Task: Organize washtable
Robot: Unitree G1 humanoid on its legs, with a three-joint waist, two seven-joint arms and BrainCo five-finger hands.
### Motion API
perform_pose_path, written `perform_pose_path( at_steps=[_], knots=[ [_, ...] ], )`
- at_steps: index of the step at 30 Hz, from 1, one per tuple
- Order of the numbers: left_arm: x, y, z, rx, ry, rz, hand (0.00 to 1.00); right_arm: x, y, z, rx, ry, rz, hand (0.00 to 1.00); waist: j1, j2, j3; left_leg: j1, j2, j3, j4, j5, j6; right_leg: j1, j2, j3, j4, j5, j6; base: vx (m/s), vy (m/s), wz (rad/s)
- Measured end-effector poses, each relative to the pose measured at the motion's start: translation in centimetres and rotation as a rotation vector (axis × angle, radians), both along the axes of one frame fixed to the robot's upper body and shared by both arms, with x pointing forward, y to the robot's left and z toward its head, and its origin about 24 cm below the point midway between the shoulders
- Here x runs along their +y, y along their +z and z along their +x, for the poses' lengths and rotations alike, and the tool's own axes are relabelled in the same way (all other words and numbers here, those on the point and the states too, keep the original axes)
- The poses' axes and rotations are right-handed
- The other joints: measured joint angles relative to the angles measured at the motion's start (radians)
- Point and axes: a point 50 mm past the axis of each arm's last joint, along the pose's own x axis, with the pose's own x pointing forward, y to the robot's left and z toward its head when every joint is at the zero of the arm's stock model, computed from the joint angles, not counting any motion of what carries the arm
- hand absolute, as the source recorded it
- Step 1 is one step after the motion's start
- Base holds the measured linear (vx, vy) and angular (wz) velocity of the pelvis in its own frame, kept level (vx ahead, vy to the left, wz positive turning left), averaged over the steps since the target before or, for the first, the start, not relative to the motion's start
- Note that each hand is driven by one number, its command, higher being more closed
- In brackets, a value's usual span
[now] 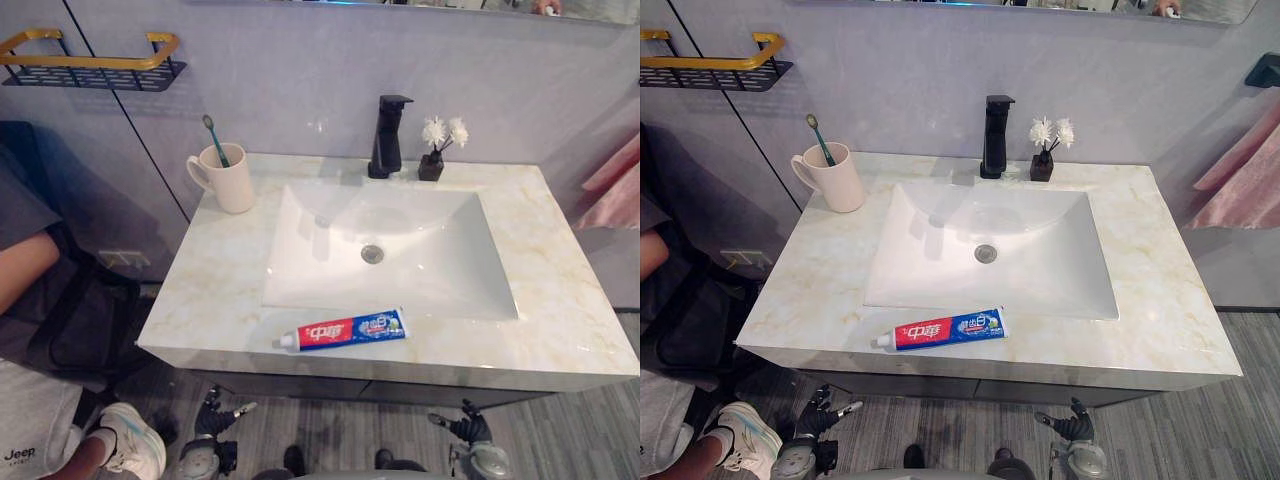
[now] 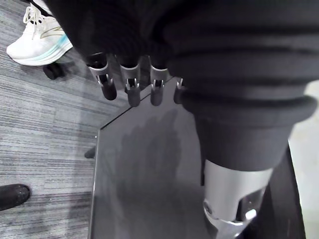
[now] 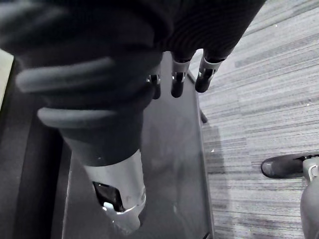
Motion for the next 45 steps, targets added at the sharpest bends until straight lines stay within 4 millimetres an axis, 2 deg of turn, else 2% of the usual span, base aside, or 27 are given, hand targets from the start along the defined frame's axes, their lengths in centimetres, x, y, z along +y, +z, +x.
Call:
perform_pose_path(
  at_steps=[8, 11, 15, 17, 18, 19, 21, 23, 24, 26, 27, 28, 29, 31, 32, 34, 35, 37, 38, 39, 41, 45],
  knots=[
    [-1.2, -0.4, -0.4, 0.008, -0.001, -0.050, 0.00, -0.3, 0.2, -0.1, -0.035, -0.070, 0.040, 0.00, 0.000, 0.001, 0.013, 0.089, 0.000, 0.000, 0.000, 0.000, 0.000, 0.094, 0.001, -0.002, -0.009, 0.000, 0.000, -0.03, -0.010, 0.00],
    [-1.2, -0.6, -1.0, 0.017, 0.026, -0.063, 0.00, -1.1, 0.6, -0.1, -0.064, -0.119, 0.045, 0.00, 0.003, 0.008, 0.015, 0.108, 0.001, -0.003, 0.000, 0.000, -0.001, 0.109, 0.001, -0.004, -0.004, 0.000, 0.000, -0.12, -0.007, 0.01],
    [2.2, -0.3, -3.0, 0.040, 0.174, -0.006, 0.00, -2.8, 1.6, -0.1, -0.127, -0.145, 0.004, 0.00, 0.003, 0.012, 0.017, 0.108, 0.005, -0.020, 0.000, 0.000, -0.011, 0.114, -0.002, -0.022, 0.001, -0.002, -0.009, -0.09, -0.011, 0.12],
    [5.9, 0.7, -4.5, 0.046, 0.255, 0.088, 0.00, -3.6, 2.0, -0.2, -0.147, -0.154, -0.006, 0.00, 0.003, 0.017, 0.021, 0.103, 0.005, -0.040, 0.000, 0.000, -0.011, 0.118, -0.002, -0.039, -0.005, -0.002, -0.010, -0.08, -0.028, 0.19],
    [6.9, 1.2, -4.6, 0.034, 0.276, 0.111, 0.00, -3.8, 2.1, -0.2, -0.152, -0.152, -0.011, 0.00, 0.005, 0.017, 0.020, 0.100, 0.006, -0.042, 0.000, -0.001, -0.011, 0.120, -0.001, -0.044, -0.010, -0.001, -0.011, -0.06, -0.030, 0.18],
    [8.7, 2.5, -4.5, -0.015, 0.322, 0.164, 0.00, -4.1, 2.2, -0.4, -0.155, -0.151, -0.018, 0.00, 0.009, 0.020, 0.021, 0.094, 0.008, -0.047, 0.000, -0.001, -0.011, 0.124, -0.002, -0.059, -0.019, 0.001, -0.014, -0.03, -0.019, 0.17],
    [10.8, 5.1, -3.5, -0.127, 0.368, 0.246, 0.00, -4.2, 2.2, -0.9, -0.146, -0.149, -0.018, 0.00, 0.018, 0.023, 0.019, 0.085, 0.008, -0.056, 0.000, -0.001, -0.011, 0.124, -0.002, -0.070, -0.025, 0.001, -0.015, -0.02, -0.022, 0.19],
    [12.4, 9.4, -1.4, -0.317, 0.368, 0.353, 0.00, -4.2, 2.0, -1.7, -0.133, -0.146, -0.015, 0.00, 0.030, 0.035, 0.010, 0.073, 0.008, -0.070, 0.004, -0.001, -0.011, 0.125, -0.002, -0.086, -0.034, 0.010, -0.028, 0.02, -0.019, 0.16],
    [12.6, 10.8, -0.9, -0.373, 0.367, 0.388, 0.00, -4.3, 2.1, -1.8, -0.133, -0.146, -0.017, 0.00, 0.031, 0.038, 0.007, 0.069, 0.008, -0.073, 0.007, -0.001, -0.011, 0.125, -0.002, -0.089, -0.035, 0.010, -0.028, 0.04, -0.015, 0.11],
    [12.8, 15.9, 0.9, -0.591, 0.358, 0.509, 0.00, -4.3, 2.0, -2.5, -0.124, -0.148, -0.023, 0.00, 0.032, 0.054, -0.002, 0.065, 0.008, -0.084, 0.009, 0.001, -0.014, 0.127, -0.001, -0.096, -0.044, 0.010, -0.029, 0.06, -0.020, 0.07],
    [12.6, 17.1, 1.5, -0.646, 0.345, 0.531, 0.00, -4.3, 2.0, -2.7, -0.118, -0.146, -0.025, 0.00, 0.031, 0.047, -0.010, 0.065, 0.008, -0.087, 0.010, 0.002, -0.016, 0.130, -0.001, -0.098, -0.046, 0.010, -0.028, 0.07, -0.027, 0.10],
    [11.7, 19.7, 2.6, -0.756, 0.301, 0.578, 0.00, -4.3, 1.9, -3.0, -0.112, -0.149, -0.027, 0.00, 0.031, 0.055, -0.011, 0.065, 0.007, -0.095, 0.016, 0.001, -0.016, 0.137, -0.001, -0.106, -0.049, 0.014, -0.023, 0.07, -0.032, 0.13],
    [11.2, 20.8, 3.1, -0.811, 0.277, 0.595, 0.00, -4.3, 1.9, -3.2, -0.112, -0.152, -0.028, 0.00, 0.031, 0.057, -0.010, 0.064, 0.007, -0.099, 0.023, 0.001, -0.015, 0.143, -0.001, -0.111, -0.050, 0.015, -0.021, 0.07, -0.040, 0.11],
    [8.1, 25.0, 5.3, -1.011, 0.131, 0.670, 0.00, -4.5, 2.0, -3.4, -0.124, -0.159, -0.035, 0.00, 0.028, 0.062, -0.012, 0.055, 0.011, -0.101, 0.041, -0.006, -0.019, 0.144, 0.003, -0.111, -0.051, 0.015, -0.021, 0.04, -0.040, 0.03],
    [6.9, 25.9, 5.9, -1.059, 0.078, 0.677, 0.00, -4.5, 2.0, -3.4, -0.125, -0.159, -0.035, 0.00, 0.028, 0.062, -0.012, 0.053, 0.013, -0.101, 0.044, -0.006, -0.019, 0.144, 0.004, -0.112, -0.051, 0.015, -0.021, 0.00, -0.042, 0.01],
    [1.8, 27.9, 8.2, -1.209, -0.174, 0.661, 0.00, -4.3, 2.0, -3.3, -0.128, -0.144, -0.022, 0.00, 0.022, 0.062, -0.012, 0.052, 0.016, -0.103, 0.047, -0.005, -0.019, 0.144, 0.010, -0.112, -0.051, 0.015, -0.021, -0.02, -0.035, 0.01],
    [0.6, 28.1, 8.6, -1.231, -0.239, 0.654, 0.00, -4.3, 2.0, -3.2, -0.131, -0.139, -0.019, 0.00, 0.016, 0.063, -0.012, 0.051, 0.016, -0.104, 0.047, -0.005, -0.019, 0.144, 0.010, -0.112, -0.051, 0.015, -0.021, -0.03, -0.023, 0.00],
    [-3.6, 28.0, 9.8, -1.280, -0.456, 0.580, 0.00, -3.9, 2.0, -2.7, -0.136, -0.103, -0.001, 0.00, -0.003, 0.067, -0.013, 0.051, 0.017, -0.104, 0.050, -0.006, -0.019, 0.144, 0.012, -0.111, -0.049, 0.015, -0.021, -0.04, -0.016, 0.00],
    [-4.7, 27.9, 10.0, -1.287, -0.510, 0.556, 0.00, -3.8, 1.9, -2.7, -0.136, -0.099, 0.001, 0.00, -0.004, 0.067, -0.013, 0.051, 0.017, -0.104, 0.051, -0.006, -0.019, 0.144, 0.012, -0.111, -0.048, 0.015, -0.021, -0.04, -0.013, -0.01],
    [-6.6, 27.7, 10.2, -1.293, -0.614, 0.510, 0.00, -3.8, 1.9, -2.7, -0.137, -0.098, 0.001, 0.00, -0.006, 0.067, -0.013, 0.051, 0.018, -0.104, 0.053, -0.006, -0.019, 0.144, 0.012, -0.111, -0.046, 0.015, -0.021, -0.04, -0.011, 0.00],
    [-8.9, 26.8, 10.1, -1.270, -0.759, 0.456, 0.00, -3.6, 1.9, -2.3, -0.139, -0.084, 0.006, 0.00, -0.013, 0.067, -0.013, 0.051, 0.019, -0.103, 0.054, -0.008, -0.023, 0.142, 0.012, -0.110, -0.042, 0.014, -0.021, -0.04, -0.010, -0.01],
    [-11.5, 23.8, 10.0, -1.137, -0.958, 0.397, 0.00, -3.4, 2.0, -1.8, -0.145, -0.071, 0.009, 0.00, -0.026, 0.071, -0.010, 0.052, 0.021, -0.101, 0.054, -0.009, -0.024, 0.138, 0.012, -0.106, -0.036, 0.014, -0.022, -0.04, -0.006, -0.02]
  ],
)
